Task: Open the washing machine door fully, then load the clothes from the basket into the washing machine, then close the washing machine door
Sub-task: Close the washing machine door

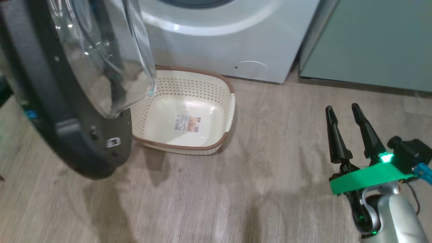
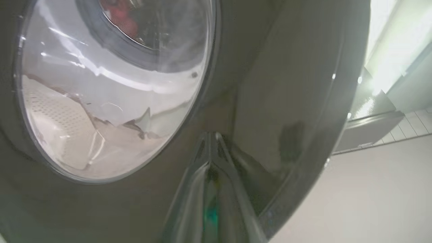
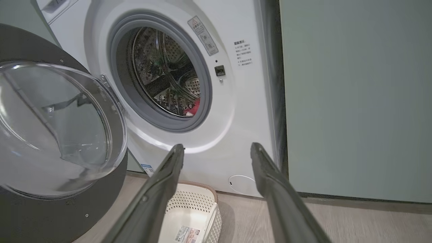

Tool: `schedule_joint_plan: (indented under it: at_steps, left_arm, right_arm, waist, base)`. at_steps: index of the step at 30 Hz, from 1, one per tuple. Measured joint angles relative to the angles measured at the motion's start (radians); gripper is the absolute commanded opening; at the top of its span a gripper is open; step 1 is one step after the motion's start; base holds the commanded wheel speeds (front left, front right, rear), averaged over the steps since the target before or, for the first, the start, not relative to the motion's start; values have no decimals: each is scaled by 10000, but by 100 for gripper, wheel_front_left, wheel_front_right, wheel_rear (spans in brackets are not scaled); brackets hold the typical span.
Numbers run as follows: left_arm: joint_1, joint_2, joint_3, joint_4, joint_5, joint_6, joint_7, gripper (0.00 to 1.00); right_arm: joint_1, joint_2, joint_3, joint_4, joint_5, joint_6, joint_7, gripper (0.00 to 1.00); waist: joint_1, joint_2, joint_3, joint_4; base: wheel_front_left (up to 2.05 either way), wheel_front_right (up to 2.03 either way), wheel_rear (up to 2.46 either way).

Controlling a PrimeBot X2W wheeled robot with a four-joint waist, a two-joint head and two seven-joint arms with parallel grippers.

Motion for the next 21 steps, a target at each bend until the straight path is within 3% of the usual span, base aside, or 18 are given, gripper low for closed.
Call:
schedule_joint_plan:
  at_steps: [12, 21]
  left_arm:
    - [570, -855, -339, -1260, -199, 263, -15, 0]
    - [494, -1016, -569, -1582, -121, 600, -259, 0]
  right_arm:
    - [16, 4, 128, 253, 286, 0, -313, 100]
    - [17, 4, 314, 424, 612, 0, -525, 100]
  waist:
    - [0, 0, -198, -1283]
    - [0, 0, -101, -2315]
  base:
    - [0, 0, 0]
    - [0, 0, 0]
